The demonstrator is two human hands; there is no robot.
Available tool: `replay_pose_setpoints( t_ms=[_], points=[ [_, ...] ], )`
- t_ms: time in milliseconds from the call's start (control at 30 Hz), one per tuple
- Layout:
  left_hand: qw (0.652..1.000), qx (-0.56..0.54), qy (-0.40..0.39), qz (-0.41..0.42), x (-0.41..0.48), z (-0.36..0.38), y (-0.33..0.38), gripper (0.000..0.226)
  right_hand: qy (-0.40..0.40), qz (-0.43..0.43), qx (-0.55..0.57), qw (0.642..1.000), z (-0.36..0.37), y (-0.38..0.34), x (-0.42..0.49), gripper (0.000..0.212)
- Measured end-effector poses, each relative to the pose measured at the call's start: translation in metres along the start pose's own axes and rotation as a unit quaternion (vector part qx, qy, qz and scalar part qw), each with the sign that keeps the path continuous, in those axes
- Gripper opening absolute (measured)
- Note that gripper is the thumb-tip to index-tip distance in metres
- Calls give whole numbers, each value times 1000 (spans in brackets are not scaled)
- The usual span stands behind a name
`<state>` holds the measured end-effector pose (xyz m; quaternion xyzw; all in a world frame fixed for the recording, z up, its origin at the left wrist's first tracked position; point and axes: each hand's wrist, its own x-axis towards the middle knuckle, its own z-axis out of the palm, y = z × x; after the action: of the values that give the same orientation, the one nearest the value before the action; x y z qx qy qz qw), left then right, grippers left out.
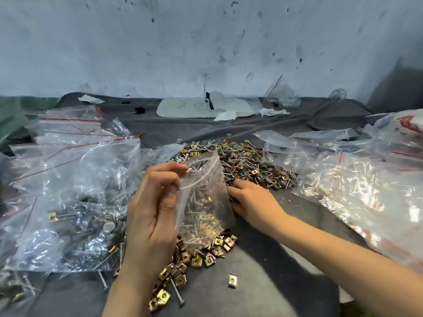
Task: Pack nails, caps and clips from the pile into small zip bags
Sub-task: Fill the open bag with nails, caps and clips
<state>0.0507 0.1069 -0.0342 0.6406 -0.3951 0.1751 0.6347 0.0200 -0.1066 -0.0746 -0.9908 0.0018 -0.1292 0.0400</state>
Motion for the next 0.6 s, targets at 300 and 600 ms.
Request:
replay_pose_setpoints(
  t_ms=[300,600],
  points=[
    [1000,12,-13,-8,1,2,-5,12,137,168,354,910,-39,-5,3,3],
    [996,32,-82,21,2,10,3,13,178,-49,451,873,-147,-49,1,5]
  ],
)
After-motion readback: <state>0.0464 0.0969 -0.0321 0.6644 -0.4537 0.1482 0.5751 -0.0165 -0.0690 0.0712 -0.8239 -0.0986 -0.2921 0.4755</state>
